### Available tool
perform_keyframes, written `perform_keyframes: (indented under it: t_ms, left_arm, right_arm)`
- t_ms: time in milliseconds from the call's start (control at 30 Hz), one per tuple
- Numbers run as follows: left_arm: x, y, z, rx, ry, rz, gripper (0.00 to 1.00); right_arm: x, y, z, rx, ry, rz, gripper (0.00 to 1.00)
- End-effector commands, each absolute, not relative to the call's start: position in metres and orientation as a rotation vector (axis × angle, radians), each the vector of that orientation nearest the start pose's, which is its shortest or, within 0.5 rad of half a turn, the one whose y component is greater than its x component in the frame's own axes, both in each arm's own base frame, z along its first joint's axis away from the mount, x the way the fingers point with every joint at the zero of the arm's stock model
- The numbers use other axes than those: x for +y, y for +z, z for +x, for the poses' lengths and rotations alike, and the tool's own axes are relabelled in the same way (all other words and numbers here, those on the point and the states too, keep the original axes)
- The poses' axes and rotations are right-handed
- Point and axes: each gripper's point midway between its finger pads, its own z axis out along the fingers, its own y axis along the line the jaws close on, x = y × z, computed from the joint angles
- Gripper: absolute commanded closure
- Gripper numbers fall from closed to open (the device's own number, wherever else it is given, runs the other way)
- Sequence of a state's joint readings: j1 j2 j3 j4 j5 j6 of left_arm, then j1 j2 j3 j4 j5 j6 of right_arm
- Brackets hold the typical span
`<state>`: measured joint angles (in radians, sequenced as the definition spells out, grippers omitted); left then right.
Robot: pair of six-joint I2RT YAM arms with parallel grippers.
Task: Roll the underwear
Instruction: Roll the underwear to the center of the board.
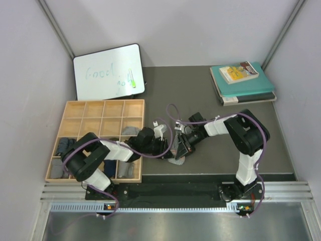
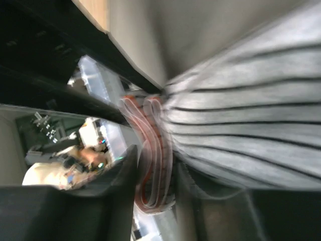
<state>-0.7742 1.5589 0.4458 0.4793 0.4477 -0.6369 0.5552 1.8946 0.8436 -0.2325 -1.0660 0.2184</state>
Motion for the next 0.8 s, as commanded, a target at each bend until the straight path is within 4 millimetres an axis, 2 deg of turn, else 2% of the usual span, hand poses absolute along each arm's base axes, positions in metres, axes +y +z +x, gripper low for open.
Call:
perform_keyframes:
  t_ms: [0,33,67,100,167,233,267,300,367,400,467,500,533,767]
  left_arm:
    - [-0.299,0.006,0.181,2.446,-1.079,0.428,0.72]
    - [-0.298,0.004,0.181,2.455,-1.072,0.428,0.73]
    - [-0.299,0.004,0.182,2.457,-1.067,0.421,0.74]
    - [-0.298,0.002,0.182,2.476,-1.057,0.410,0.76]
    - [-0.299,-0.001,0.181,2.495,-1.057,0.406,0.77]
    - [-0.298,-0.006,0.179,2.530,-1.049,0.392,0.78]
    - [-0.299,-0.006,0.179,2.539,-1.056,0.379,0.78]
    - [-0.299,-0.008,0.178,2.551,-1.056,0.369,0.78]
    - [-0.301,-0.008,0.177,2.572,-1.071,0.337,0.79]
    - [-0.301,-0.010,0.176,2.585,-1.072,0.328,0.79]
    - [-0.303,-0.009,0.174,2.612,-1.086,0.300,0.80]
    - [-0.303,-0.010,0.173,2.625,-1.096,0.290,0.80]
    - [-0.304,-0.011,0.172,2.636,-1.103,0.281,0.80]
    - [-0.312,-0.007,0.163,2.702,-1.200,0.180,0.79]
  right_arm:
    - [0.287,0.046,0.178,2.622,1.664,-0.761,0.59]
    - [0.287,0.057,0.182,2.586,1.651,-0.769,0.55]
    - [0.286,0.062,0.184,2.586,1.636,-0.755,0.45]
    - [0.282,0.065,0.189,2.587,1.592,-0.735,0.42]
    - [0.280,0.083,0.195,2.545,1.537,-0.735,0.36]
    - [0.272,0.084,0.199,2.583,1.418,-0.685,0.31]
    - [0.270,0.094,0.201,2.556,1.379,-0.676,0.29]
    - [0.265,0.092,0.206,2.566,1.309,-0.639,0.29]
    - [0.260,0.098,0.202,2.568,1.274,-0.553,0.27]
    - [0.255,0.091,0.201,2.577,1.241,-0.505,0.27]
    - [0.253,0.098,0.198,2.557,1.249,-0.430,0.26]
    - [0.249,0.089,0.190,2.574,1.245,-0.399,0.26]
    - [0.251,0.091,0.192,2.541,1.264,-0.373,0.26]
    - [0.247,0.073,0.176,2.503,1.307,-0.348,0.25]
